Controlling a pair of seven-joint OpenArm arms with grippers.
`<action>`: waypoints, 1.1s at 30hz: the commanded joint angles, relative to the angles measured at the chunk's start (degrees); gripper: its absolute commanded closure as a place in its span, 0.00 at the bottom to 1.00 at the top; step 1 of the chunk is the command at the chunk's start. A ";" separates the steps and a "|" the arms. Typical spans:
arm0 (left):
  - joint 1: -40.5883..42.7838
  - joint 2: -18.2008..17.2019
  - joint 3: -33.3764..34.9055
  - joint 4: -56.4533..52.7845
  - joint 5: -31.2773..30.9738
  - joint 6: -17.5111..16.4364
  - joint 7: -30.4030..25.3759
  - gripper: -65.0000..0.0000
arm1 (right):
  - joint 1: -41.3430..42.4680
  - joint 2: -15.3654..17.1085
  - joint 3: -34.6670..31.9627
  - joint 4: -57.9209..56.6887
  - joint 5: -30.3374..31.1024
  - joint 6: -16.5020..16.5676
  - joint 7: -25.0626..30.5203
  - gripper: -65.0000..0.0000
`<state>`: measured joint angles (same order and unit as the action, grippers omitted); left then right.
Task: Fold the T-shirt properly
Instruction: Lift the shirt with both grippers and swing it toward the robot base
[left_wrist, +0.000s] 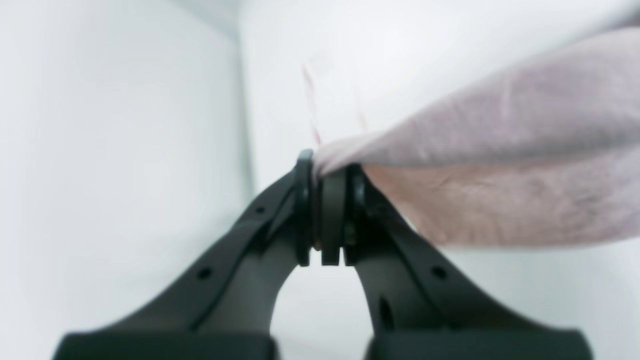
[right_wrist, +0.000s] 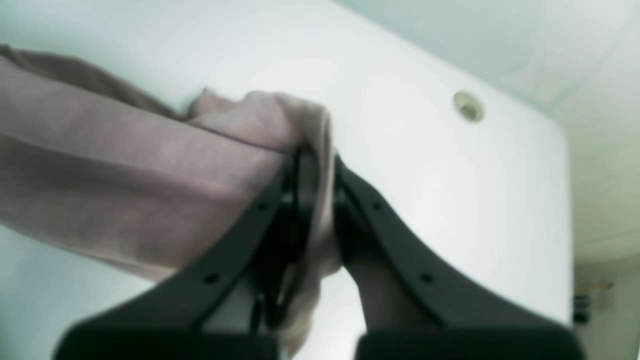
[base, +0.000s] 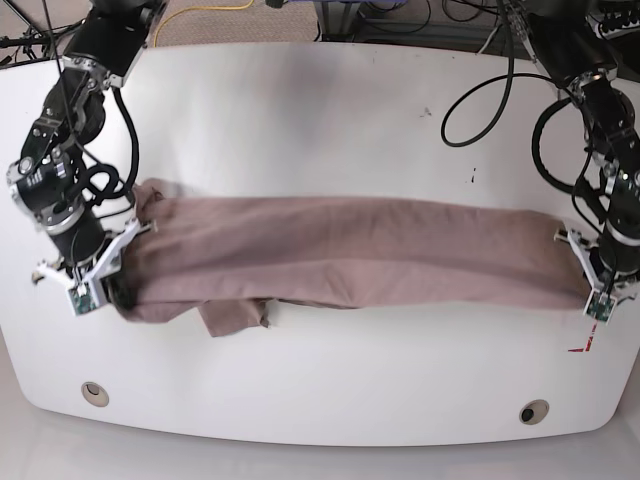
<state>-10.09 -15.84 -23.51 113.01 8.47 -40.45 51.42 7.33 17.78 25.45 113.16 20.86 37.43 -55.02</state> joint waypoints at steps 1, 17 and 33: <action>-6.40 0.49 1.75 1.05 1.60 0.58 -1.09 1.00 | 8.01 3.19 0.17 -1.21 0.54 0.06 -1.02 1.00; -36.73 5.95 7.64 0.88 12.76 0.58 1.11 1.00 | 40.80 13.12 -12.84 -16.33 0.28 -0.02 -1.46 1.00; -64.42 6.03 13.27 -13.19 13.02 0.58 6.21 1.00 | 71.92 16.99 -30.07 -29.34 0.54 0.68 -1.37 1.00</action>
<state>-69.80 -9.41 -10.13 102.08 21.41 -40.42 58.50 73.23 33.85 -2.48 85.19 21.41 38.00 -57.52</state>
